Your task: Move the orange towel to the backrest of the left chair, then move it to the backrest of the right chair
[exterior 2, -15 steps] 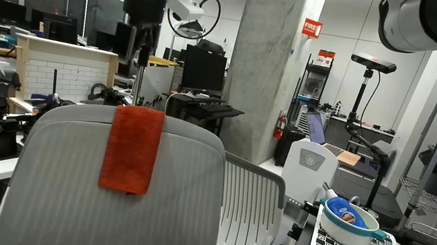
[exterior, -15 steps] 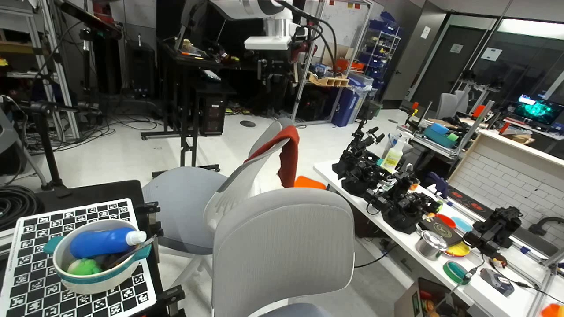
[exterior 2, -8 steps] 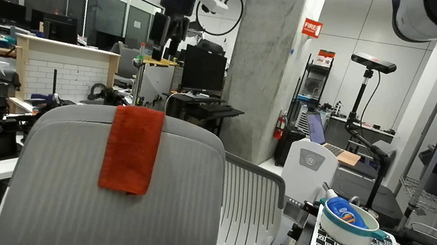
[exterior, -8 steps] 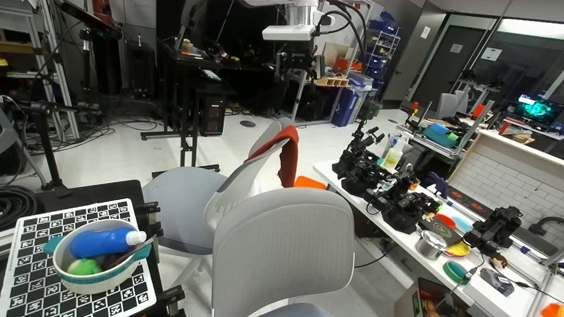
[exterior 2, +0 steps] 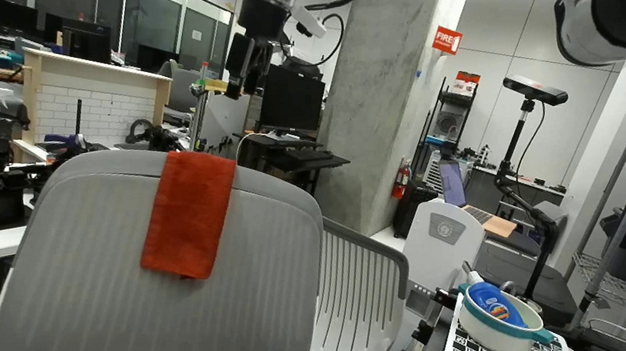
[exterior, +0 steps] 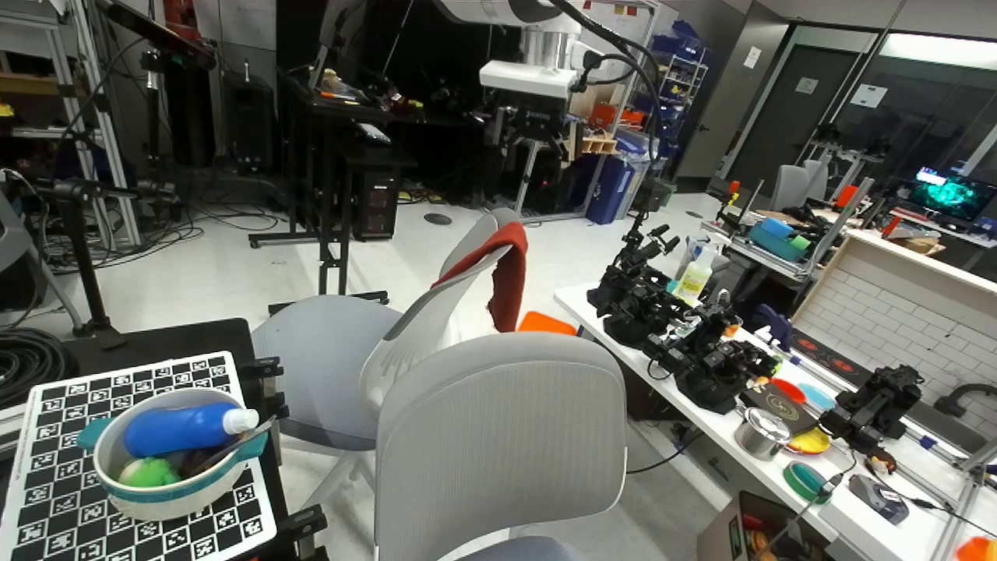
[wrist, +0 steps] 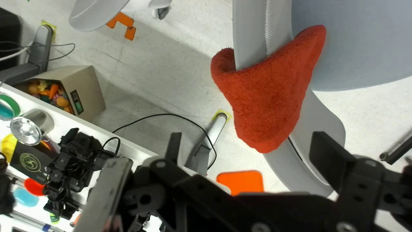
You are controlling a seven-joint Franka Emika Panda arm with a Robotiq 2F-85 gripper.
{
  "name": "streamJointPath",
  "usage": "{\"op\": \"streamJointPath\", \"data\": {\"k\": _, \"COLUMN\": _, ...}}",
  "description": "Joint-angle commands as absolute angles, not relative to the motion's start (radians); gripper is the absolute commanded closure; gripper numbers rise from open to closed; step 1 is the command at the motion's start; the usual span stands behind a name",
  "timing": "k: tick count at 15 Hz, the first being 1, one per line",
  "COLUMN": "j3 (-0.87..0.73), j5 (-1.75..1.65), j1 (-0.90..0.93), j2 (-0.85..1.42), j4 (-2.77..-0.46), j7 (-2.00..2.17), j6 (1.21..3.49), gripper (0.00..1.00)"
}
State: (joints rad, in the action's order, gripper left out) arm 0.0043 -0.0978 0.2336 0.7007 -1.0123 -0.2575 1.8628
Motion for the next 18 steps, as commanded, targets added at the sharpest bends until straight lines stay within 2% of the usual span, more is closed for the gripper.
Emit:
{"op": "streamJointPath", "data": {"k": 1, "j3": 0.026, "j5": -0.049, "j1": 0.191, "j2": 0.796, "j4": -0.888, "j7": -0.347, "j6": 1.831, "gripper": 0.0}}
{"op": "streamJointPath", "data": {"k": 13, "j3": 0.073, "j5": -0.059, "j1": 0.186, "j2": 1.065, "j4": -0.62, "j7": -0.406, "j6": 1.738, "gripper": 0.0}}
{"op": "streamJointPath", "data": {"k": 14, "j3": 0.072, "j5": -0.06, "j1": 0.186, "j2": 1.079, "j4": -0.612, "j7": -0.407, "j6": 1.735, "gripper": 0.23}}
{"op": "streamJointPath", "data": {"k": 16, "j3": 0.07, "j5": -0.06, "j1": 0.181, "j2": 1.106, "j4": -0.598, "j7": -0.413, "j6": 1.733, "gripper": 0.32}}
{"op": "streamJointPath", "data": {"k": 18, "j3": 0.07, "j5": -0.06, "j1": 0.177, "j2": 1.126, "j4": -0.587, "j7": -0.418, "j6": 1.729, "gripper": 0.49}}
